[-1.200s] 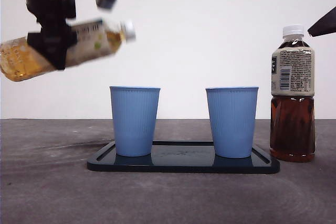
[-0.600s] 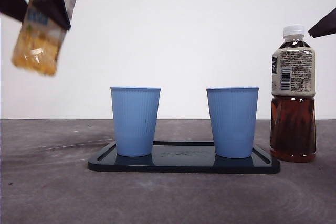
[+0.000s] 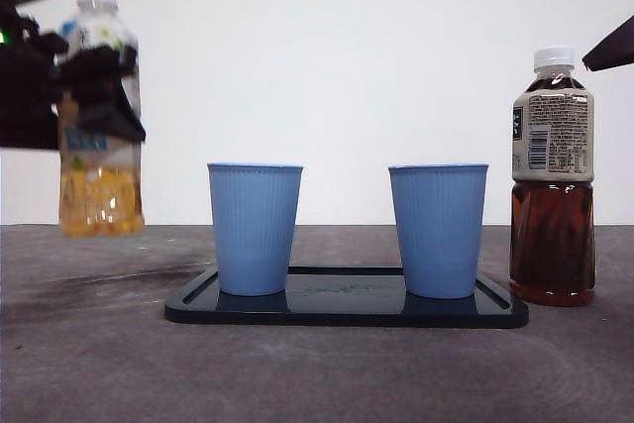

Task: Pour the drink into the cup

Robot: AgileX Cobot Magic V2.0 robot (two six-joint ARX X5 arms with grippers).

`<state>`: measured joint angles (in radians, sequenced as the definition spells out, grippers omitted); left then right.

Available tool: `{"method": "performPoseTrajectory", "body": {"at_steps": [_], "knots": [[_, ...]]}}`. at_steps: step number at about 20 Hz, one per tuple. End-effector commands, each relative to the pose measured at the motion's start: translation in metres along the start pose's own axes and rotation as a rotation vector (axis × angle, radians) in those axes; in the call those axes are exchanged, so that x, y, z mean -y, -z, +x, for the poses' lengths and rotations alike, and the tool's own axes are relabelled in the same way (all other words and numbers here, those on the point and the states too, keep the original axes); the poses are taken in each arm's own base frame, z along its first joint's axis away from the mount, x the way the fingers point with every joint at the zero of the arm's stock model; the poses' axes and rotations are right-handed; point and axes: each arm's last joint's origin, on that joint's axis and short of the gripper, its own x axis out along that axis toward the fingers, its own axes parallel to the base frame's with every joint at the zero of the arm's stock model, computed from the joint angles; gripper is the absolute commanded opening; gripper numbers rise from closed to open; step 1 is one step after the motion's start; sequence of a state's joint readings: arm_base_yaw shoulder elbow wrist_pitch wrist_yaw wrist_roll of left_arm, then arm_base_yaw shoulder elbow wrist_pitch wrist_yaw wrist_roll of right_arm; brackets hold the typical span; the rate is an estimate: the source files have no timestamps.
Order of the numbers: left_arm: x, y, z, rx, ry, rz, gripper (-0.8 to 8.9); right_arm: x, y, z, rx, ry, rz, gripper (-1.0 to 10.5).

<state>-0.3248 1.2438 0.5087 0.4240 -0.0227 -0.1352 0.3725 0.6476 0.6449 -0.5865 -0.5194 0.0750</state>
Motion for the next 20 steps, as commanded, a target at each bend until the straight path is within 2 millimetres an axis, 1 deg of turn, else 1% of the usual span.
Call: {"method": "performPoseTrajectory", "body": {"at_steps": [1,4,8,12,16,17,20], "knots": [[0.001,-0.001,0.011,0.048,0.011,-0.011,2.11,-0.002,-0.005,-0.002,0.018,-0.002,-0.018,4.2],[0.000,0.007,0.024,0.048,0.011,-0.012,2.11,-0.002,-0.005,-0.002,0.018,-0.002,-0.017,4.2],[-0.001,0.020,0.034,0.002,0.004,-0.010,2.11,-0.002,-0.005,-0.002,0.020,0.018,-0.018,4.2],[-0.002,0.028,0.040,-0.027,0.000,-0.007,2.12,-0.001,-0.005,-0.002,0.020,0.024,-0.018,4.2],[-0.002,0.029,0.040,-0.033,-0.001,-0.007,2.20,-0.001,-0.005,-0.002,0.020,0.024,-0.019,4.2],[-0.002,0.029,0.040,-0.033,-0.001,-0.007,2.32,-0.001,-0.005,-0.002,0.020,0.024,-0.020,4.2],[-0.002,0.030,0.040,-0.047,-0.002,-0.008,3.77,-0.001,-0.005,-0.002,0.020,0.024,-0.022,4.2]]}}
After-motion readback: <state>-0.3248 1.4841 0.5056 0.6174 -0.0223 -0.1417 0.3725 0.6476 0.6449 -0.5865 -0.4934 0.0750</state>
